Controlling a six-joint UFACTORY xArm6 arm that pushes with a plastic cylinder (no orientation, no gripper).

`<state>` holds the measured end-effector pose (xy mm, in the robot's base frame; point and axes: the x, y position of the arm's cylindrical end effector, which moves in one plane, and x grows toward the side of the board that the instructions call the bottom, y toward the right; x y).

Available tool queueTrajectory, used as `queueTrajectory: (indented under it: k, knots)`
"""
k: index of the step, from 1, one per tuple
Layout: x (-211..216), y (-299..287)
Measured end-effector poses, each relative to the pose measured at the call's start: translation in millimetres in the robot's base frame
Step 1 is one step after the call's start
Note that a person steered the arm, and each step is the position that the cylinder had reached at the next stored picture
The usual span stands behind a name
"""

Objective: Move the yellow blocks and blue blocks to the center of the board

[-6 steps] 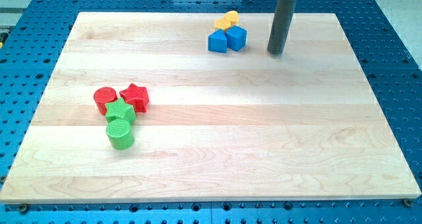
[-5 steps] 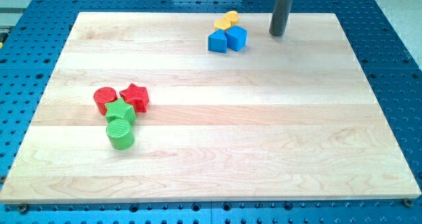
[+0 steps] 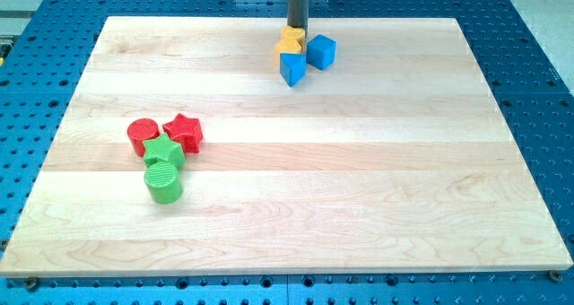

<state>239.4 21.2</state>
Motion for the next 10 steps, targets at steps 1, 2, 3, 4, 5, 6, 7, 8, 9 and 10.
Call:
queueTrajectory:
  k: [1,2,3,4,5,6,7,8,9,10]
  knots:
    - [16,-7]
    - [25,-16]
    - [-16,28]
    - [4,66]
    - [30,58]
    - [43,33]
    - [67,57]
    - [85,68]
    - [85,66]
    - [85,63]
